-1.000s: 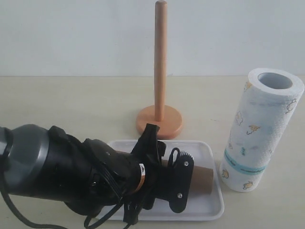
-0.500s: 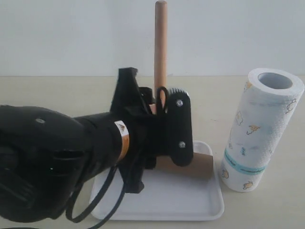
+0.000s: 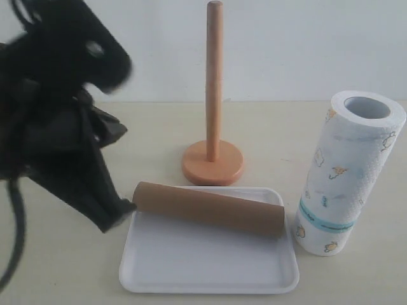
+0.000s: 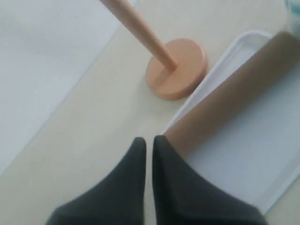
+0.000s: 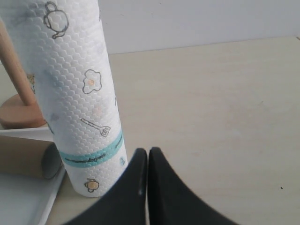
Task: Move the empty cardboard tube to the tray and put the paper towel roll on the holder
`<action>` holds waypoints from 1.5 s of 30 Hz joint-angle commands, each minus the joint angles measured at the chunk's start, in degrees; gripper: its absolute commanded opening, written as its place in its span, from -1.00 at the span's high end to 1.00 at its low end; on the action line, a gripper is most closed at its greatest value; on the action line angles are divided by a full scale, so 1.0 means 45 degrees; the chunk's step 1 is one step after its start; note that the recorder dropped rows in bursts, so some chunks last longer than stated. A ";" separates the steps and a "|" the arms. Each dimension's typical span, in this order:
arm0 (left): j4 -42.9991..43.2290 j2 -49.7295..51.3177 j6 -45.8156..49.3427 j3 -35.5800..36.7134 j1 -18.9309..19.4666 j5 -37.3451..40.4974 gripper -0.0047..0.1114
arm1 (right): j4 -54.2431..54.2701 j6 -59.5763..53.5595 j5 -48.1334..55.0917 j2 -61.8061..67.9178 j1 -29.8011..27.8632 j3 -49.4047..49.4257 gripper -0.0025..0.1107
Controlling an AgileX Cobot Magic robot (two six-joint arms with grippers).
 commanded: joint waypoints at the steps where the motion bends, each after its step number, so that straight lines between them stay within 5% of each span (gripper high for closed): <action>1: -0.1434 -0.2384 -0.2099 0.0075 -0.0066 -0.1107 0.85 | 0.0004 -0.0031 -0.0073 -0.0053 -0.0075 -0.0001 0.96; 8: -0.1530 -0.6629 -0.3969 0.2126 -0.0066 -0.9010 0.85 | 0.0004 -0.0031 -0.0073 -0.0053 -0.0075 -0.0001 0.96; 29: -0.1530 -1.2109 -0.3969 0.3048 0.0033 -0.8701 0.85 | 0.0004 -0.0031 -0.0073 -0.0053 -0.0075 -0.0001 0.96; 32: -0.1530 -1.2611 -0.3969 0.3573 0.1155 -0.8800 0.85 | 0.0004 -0.0031 -0.0073 -0.0053 -0.0075 -0.0001 0.96; 34: -0.1530 -1.3187 -0.3969 0.4583 0.2964 -0.8941 0.85 | 0.0004 -0.0031 -0.0073 -0.0053 -0.0075 -0.0001 0.96; 40: -0.1530 -1.4048 -0.3969 0.6345 0.6446 -0.8941 0.85 | 0.0004 -0.0031 -0.0073 -0.0053 -0.0075 -0.0001 0.96; 45: -0.4164 -1.4524 -0.6339 0.7194 0.9212 -0.8941 0.85 | 0.0004 -0.0031 -0.0073 -0.0053 -0.0075 -0.0001 0.96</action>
